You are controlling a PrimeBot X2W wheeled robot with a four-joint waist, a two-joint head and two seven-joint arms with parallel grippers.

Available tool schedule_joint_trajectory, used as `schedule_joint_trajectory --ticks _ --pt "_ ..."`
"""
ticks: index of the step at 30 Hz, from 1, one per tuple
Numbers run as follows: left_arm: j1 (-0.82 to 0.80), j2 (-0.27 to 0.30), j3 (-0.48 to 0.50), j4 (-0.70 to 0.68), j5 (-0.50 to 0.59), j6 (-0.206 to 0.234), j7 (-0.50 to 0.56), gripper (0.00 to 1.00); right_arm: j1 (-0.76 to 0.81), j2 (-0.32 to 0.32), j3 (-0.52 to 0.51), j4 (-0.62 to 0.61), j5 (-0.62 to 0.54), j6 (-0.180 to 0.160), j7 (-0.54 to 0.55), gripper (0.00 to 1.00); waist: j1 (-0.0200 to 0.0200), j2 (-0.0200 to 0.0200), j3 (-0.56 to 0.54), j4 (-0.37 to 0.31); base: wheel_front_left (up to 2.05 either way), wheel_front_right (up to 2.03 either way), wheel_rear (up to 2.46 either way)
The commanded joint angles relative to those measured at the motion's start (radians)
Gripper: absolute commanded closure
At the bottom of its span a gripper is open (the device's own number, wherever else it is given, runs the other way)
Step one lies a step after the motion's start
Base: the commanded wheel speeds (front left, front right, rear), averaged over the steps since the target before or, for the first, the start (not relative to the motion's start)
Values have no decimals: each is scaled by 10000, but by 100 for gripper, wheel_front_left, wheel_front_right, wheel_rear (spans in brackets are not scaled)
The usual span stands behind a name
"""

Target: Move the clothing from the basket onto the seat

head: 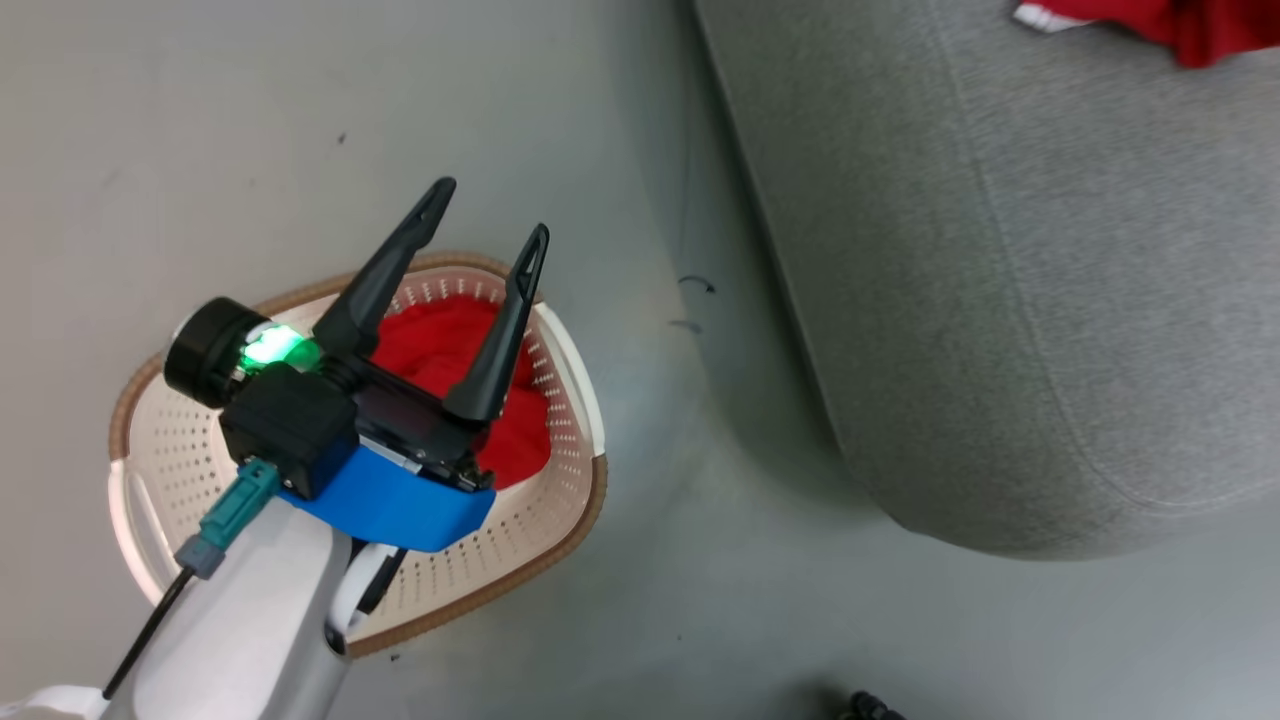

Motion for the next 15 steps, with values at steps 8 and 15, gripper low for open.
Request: schedule_joint_trajectory --ticks 8,15 --pt "-525 289 -165 -160 124 -11 -45 0 739 238 -1060 1984 -483 5 197 100 -2 0 796 300 0 0 0" --pt "-464 181 -251 90 -10 -11 -45 0 1039 378 -1484 3278 -908 3 -55 28 -2 0 565 380 0 0 0"
